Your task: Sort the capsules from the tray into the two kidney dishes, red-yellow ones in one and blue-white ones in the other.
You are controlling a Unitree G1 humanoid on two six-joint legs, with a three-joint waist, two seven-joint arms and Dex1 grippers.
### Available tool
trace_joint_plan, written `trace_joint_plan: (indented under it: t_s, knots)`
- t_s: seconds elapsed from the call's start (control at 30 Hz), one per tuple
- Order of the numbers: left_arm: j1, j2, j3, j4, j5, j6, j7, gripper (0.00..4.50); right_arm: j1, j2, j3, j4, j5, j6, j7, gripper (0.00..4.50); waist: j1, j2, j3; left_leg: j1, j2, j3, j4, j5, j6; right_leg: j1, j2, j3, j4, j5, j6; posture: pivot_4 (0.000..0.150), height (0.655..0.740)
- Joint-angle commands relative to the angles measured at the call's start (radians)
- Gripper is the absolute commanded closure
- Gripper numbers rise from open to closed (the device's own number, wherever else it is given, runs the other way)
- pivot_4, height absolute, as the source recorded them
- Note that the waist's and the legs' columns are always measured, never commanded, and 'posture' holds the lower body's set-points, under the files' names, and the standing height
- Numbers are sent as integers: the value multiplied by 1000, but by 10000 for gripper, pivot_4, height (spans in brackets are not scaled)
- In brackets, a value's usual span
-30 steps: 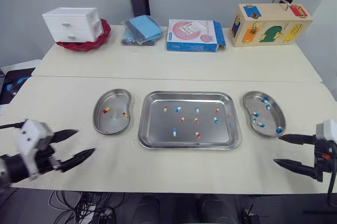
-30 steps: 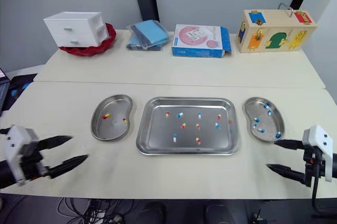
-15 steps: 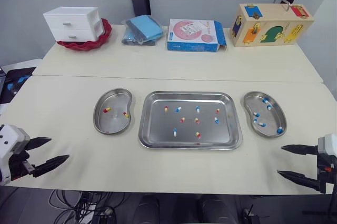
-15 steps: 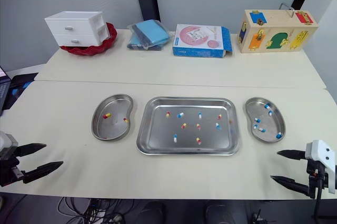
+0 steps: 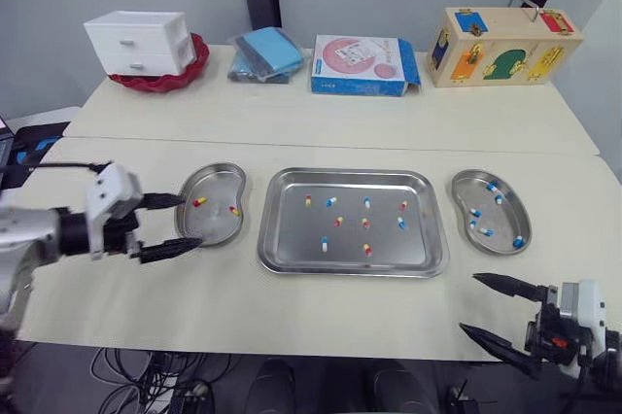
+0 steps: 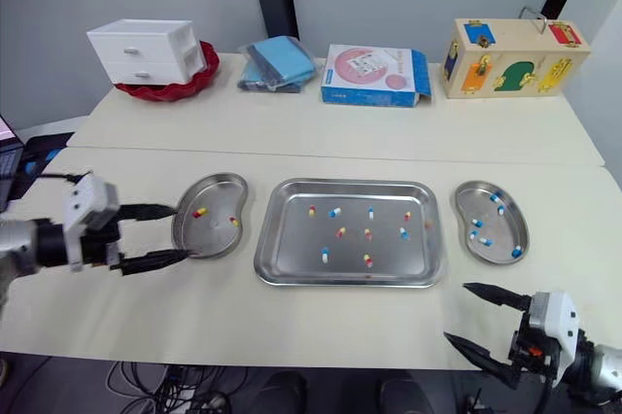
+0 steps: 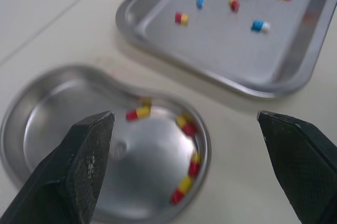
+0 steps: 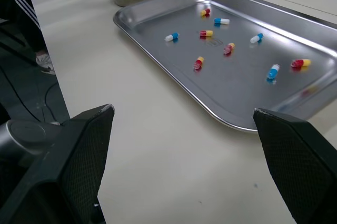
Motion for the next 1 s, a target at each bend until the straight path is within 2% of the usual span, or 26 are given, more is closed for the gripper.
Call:
trace_joint_plan:
  t_s: [0.03, 0.17, 0.37, 0.57, 1.0]
  knots:
    - [-116, -34, -97, 23, 48, -7, -20, 0, 10, 12, 25, -32, -16, -63, -24, 729, 0, 0, 0, 0, 0, 0, 0, 0, 0, 0, 0, 0, 0, 0, 0, 1500, 7400]
    - [-292, -125, -229, 156, 132, -51, -55, 0, 4, 55, 72, -46, -24, -144, -47, 729, 0, 0, 0, 0, 0, 0, 1, 0, 0, 0, 1, 0, 1, 0, 0, 1500, 7400]
    - [-452, -255, -354, 360, 253, -166, -81, 0, 10, 78, 136, -46, -55, -200, -93, 729, 0, 0, 0, -1, 0, -1, 3, 0, 0, 0, 1, -1, 1, 0, 0, 1500, 7400]
    - [-527, -351, -387, 515, 324, -237, -61, 0, 15, 137, 153, -41, -34, -267, -161, 729, -1, 0, 0, -1, 0, -2, 3, 0, 0, 1, 1, -1, 1, 0, 0, 1500, 7400]
    - [-646, -488, -422, 744, 436, -320, -50, 0, 39, 107, 169, -30, -46, -281, -193, 729, -1, 0, 0, -1, -1, -3, 4, 0, 0, 1, 1, -2, 1, 0, 0, 1500, 7400]
